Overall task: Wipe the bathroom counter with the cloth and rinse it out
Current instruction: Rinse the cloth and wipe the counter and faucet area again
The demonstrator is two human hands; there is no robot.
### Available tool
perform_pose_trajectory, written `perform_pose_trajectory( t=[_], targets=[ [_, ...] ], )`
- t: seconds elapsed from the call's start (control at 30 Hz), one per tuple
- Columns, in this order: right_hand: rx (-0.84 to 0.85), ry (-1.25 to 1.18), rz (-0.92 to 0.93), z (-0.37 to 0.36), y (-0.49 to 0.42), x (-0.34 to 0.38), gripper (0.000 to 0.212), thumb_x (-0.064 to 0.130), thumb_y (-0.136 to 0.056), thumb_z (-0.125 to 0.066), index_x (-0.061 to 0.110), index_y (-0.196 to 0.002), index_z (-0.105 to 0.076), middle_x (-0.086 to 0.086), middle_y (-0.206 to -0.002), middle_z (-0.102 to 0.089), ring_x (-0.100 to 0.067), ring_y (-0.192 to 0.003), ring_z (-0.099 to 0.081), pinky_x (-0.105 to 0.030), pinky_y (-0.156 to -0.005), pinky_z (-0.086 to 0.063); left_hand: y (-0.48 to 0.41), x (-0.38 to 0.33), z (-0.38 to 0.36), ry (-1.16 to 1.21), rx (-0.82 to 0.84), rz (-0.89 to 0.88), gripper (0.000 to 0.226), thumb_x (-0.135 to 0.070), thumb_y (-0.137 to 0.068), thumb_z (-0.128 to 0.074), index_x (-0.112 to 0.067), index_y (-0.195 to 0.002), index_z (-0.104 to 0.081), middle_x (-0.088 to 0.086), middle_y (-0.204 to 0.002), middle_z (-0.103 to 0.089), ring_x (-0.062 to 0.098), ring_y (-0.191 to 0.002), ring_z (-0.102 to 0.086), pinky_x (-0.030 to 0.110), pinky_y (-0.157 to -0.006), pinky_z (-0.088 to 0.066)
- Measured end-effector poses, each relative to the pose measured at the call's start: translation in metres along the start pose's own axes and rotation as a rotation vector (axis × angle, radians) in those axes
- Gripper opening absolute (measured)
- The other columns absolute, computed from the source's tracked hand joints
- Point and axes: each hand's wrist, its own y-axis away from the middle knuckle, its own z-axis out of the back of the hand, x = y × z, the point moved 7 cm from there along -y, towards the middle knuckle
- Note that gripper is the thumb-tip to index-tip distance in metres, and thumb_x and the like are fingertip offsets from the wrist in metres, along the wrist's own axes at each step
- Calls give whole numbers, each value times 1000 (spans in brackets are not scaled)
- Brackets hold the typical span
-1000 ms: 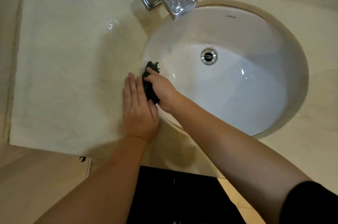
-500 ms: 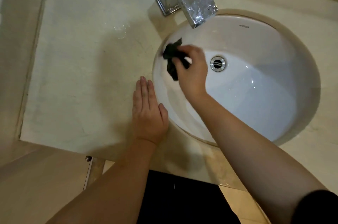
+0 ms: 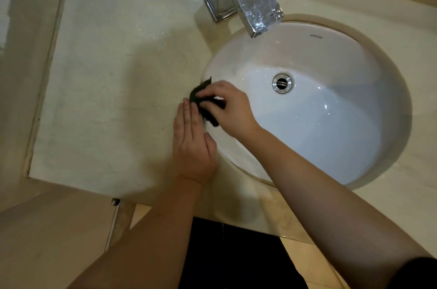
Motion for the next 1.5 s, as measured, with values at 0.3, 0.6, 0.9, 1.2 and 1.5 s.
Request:
perform_pose_trajectory(
  t=[0.3,0.6,0.9,1.2,1.5],
  targets=[
    [306,72,-115,14,101,-21,24,10,-82,-69,14,-106,-71,-4,-98,-65,-15,-93,-60,-19,-84,-44,1,1,4,76,29,-18,38,-11,-90,-33,2,-121,-51,19,-149,-37,35,-141,-27,45,-114,-28],
    [253,446,-163,117,211,-64,22,7,-90,-59,14,-108,-71,-2,-116,-64,-18,-106,-61,-23,-90,-46,10,-27,-10,-122,155,-319,37,-16,-90,-42,-4,-122,-55,14,-148,-40,30,-141,-30,45,-117,-17],
    [10,828,-77,267,213,-101,30,-10,-73,-72,3,-99,-74,-16,-112,-67,-33,-104,-62,-31,-98,-41,-8,-28,-13,-130,161,-222,36,-21,-94,-38,-1,-119,-56,15,-144,-45,32,-139,-31,44,-117,-12],
    [-14,968,91,321,118,-118,22,-8,-79,-67,-1,-99,-73,-21,-110,-67,-41,-101,-61,-39,-92,-47,-28,-22,-14,-99,127,-99,42,-21,-92,-36,0,-126,-51,14,-151,-36,30,-141,-28,43,-118,-11],
    [-150,1076,370,305,8,-88,22,9,-91,-53,8,-97,-74,-8,-105,-71,-36,-90,-54,-36,-79,-43,-29,-22,-12,-100,119,-83,43,-21,-91,-35,0,-124,-53,14,-148,-40,28,-141,-30,42,-119,-12]
  ],
)
